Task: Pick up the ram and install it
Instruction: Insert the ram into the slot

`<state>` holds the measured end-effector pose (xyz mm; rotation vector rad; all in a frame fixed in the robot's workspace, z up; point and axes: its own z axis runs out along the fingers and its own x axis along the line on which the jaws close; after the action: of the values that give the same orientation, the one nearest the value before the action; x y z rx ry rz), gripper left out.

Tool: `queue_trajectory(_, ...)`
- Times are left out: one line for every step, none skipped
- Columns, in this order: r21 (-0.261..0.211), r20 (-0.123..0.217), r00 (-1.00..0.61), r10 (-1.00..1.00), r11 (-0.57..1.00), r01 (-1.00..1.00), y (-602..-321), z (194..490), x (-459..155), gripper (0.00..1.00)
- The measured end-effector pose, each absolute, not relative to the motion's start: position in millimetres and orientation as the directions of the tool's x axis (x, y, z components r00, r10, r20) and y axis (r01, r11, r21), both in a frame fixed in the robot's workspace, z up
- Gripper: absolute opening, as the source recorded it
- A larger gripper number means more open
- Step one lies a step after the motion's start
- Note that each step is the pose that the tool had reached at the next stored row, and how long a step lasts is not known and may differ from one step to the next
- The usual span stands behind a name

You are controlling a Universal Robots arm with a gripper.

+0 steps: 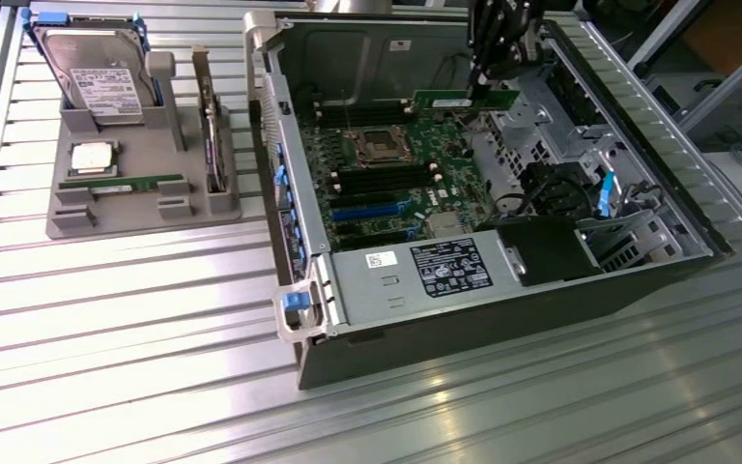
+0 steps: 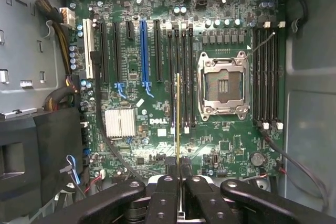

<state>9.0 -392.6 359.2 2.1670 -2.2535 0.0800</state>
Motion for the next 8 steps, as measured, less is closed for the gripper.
queue_trajectory(-0.027,0.046,-0.040,-0.998,0.038,-0.999,-392.6,358.3,9.0,0.12)
queue_trajectory(-0.027,0.046,-0.040,-0.998,0.038,-0.999,-392.6,357.0,9.0,0.12)
queue_trajectory(-0.027,0.046,-0.040,-0.998,0.039,-0.999,-392.6,355.8,9.0,0.12)
queue_trajectory(-0.027,0.046,-0.040,-0.998,0.038,-0.999,-392.6,355.1,9.0,0.12)
queue_trajectory(-0.027,0.046,-0.040,-0.998,0.038,-0.999,-392.6,354.6,9.0,0.12)
queue_trajectory(-0.027,0.046,-0.040,-0.998,0.038,-0.999,-392.6,354.2,9.0,0.12)
queue_trajectory(-0.027,0.046,-0.040,-0.998,0.038,-0.999,-392.6,353.6,9.0,0.12)
queue_trajectory(-0.027,0.046,-0.040,-0.998,0.038,-0.999,-392.6,353.2,9.0,0.12)
